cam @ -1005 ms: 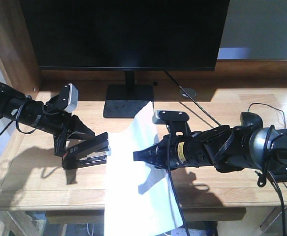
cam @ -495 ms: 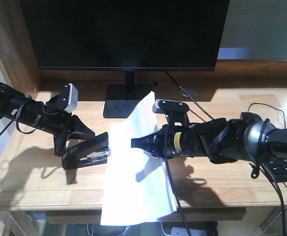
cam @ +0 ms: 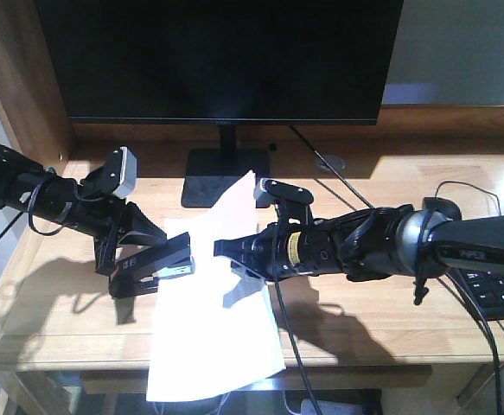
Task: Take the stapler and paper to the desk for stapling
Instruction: 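Lower the white paper onto the desk beside the stapler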
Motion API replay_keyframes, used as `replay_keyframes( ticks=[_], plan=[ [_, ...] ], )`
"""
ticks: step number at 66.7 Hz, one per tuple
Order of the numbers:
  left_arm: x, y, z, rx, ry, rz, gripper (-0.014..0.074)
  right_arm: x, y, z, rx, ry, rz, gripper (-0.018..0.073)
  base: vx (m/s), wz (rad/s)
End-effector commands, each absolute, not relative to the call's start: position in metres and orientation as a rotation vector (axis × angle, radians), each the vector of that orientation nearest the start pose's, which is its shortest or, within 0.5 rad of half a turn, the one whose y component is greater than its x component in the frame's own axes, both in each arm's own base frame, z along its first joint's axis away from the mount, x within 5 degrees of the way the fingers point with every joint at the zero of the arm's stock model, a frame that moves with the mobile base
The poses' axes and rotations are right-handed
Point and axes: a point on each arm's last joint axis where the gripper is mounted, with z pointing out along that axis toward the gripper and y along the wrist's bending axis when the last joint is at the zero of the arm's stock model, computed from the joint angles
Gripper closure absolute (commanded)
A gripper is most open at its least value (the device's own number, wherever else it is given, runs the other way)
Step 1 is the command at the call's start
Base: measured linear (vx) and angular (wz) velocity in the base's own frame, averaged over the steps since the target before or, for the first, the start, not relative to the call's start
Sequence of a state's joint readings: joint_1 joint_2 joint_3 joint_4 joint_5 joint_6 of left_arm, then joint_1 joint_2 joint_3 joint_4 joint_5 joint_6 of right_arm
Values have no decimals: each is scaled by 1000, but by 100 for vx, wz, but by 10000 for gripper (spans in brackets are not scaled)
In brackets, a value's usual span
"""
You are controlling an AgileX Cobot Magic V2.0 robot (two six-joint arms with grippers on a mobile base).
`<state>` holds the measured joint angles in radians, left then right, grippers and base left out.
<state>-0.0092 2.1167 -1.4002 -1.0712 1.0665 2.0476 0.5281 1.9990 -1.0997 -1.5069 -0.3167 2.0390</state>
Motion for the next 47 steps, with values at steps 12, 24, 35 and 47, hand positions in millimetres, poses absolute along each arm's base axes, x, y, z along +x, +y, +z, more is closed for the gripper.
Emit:
replay_keyframes(
  ticks=[12,24,35,47],
  plan=[
    [409,-80,192,1496,1689,-694,604,348,238,157,-66,2401,966,561,0,0],
    [409,-80,192,1496,1689,-694,604,353,236,154,10,2401,945,538,0,0],
    [409,-80,192,1496,1689,-694,604,352,236,153,-18,2400,936,417,0,0],
    [409,-80,192,1496,1689,-694,604,352,235,153,-89,2401,881,168,0,0]
  ],
)
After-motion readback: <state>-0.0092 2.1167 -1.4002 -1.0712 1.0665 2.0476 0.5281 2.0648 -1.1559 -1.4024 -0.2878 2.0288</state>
